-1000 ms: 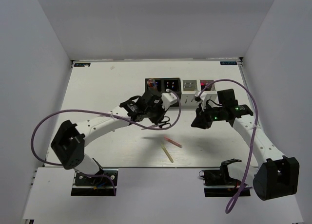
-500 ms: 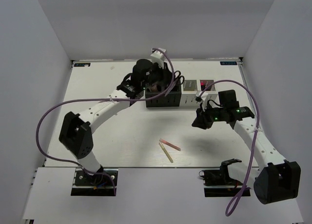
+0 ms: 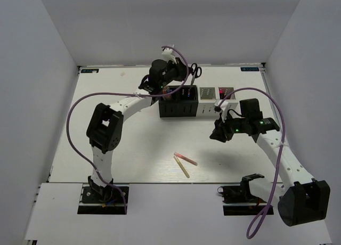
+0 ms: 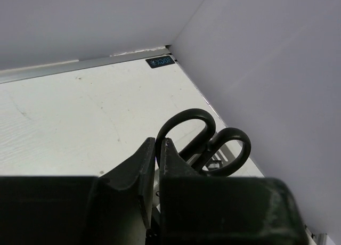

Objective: Sort the stationery into containers
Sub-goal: Place the stationery into the container

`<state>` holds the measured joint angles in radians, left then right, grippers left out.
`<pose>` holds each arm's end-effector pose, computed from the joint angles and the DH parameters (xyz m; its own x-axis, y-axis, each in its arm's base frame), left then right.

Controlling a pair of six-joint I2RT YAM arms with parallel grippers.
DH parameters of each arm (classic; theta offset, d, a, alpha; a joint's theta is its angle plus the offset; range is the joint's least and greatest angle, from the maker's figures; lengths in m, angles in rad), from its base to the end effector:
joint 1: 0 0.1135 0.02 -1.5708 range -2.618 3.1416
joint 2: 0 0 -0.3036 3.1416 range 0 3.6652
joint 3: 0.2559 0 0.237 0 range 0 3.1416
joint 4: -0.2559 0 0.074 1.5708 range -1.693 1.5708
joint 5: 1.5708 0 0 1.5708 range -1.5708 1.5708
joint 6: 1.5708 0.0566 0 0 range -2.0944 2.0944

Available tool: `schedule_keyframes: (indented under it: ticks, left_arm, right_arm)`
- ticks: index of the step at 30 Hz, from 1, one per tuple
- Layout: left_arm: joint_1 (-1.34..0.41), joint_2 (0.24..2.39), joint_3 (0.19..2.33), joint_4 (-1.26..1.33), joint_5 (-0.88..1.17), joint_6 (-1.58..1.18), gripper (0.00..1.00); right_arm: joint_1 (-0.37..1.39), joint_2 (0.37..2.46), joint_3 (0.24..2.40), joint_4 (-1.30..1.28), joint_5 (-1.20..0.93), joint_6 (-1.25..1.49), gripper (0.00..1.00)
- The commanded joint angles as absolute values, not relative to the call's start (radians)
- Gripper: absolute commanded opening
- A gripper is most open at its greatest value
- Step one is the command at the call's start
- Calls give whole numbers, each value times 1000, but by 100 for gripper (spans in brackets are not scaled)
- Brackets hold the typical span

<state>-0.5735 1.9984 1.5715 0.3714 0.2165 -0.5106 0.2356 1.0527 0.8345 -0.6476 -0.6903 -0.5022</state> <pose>0.4206 -0.2861 0.3423 -0.3877 -0.3178 -0.8653 0.5967 0.6289 -0.4983 0.1693 0.0777 0.2966 -0.3694 -0.4704 -0.8015 -0.8659 0.4872 0.1132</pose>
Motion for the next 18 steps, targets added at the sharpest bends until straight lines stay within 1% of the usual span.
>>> schedule_keyframes:
  ticks: [1,2,3,6,8,9,10,12,13,15,16,18]
  left_arm:
    - [-555,1993,1560,492,196,-557,0]
    - [-551,1996,1528,502,193,-561,0]
    - [-548,1996,1517,511,195,-569,0]
    - [-542,1996,1482,523,189,-572,7]
    - [-535,1996,1457,519,184,-572,15]
    - [-531,1990,1450,515,180,-568,23]
    - [-531,1988,1441,514,179,-569,35]
    - [-525,1983,1436,503,181,-565,40]
    - [-525,1982,1439,497,186,-563,48]
    - [-526,1982,1443,477,189,-555,54]
    - [-525,1980,1447,469,192,-552,58]
    - [-525,1974,1445,460,199,-552,59]
  right_arm:
    - [233,1037,828,-638,-695,-518,41]
    - [232,1037,827,-638,-692,-520,43]
    - [233,1040,827,-640,-689,-523,49]
    - [235,1042,827,-640,-687,-520,56]
    - [230,1042,824,-637,-690,-523,57]
    - [235,1045,824,-640,-689,-523,57]
    - [242,1045,824,-641,-689,-523,58]
    - [232,1046,825,-640,-689,-520,58]
    - [230,1046,827,-638,-689,-520,58]
    - [230,1046,827,-641,-690,-517,58]
    - [232,1045,828,-640,-689,-517,58]
    - [230,1045,828,-641,-690,-514,58]
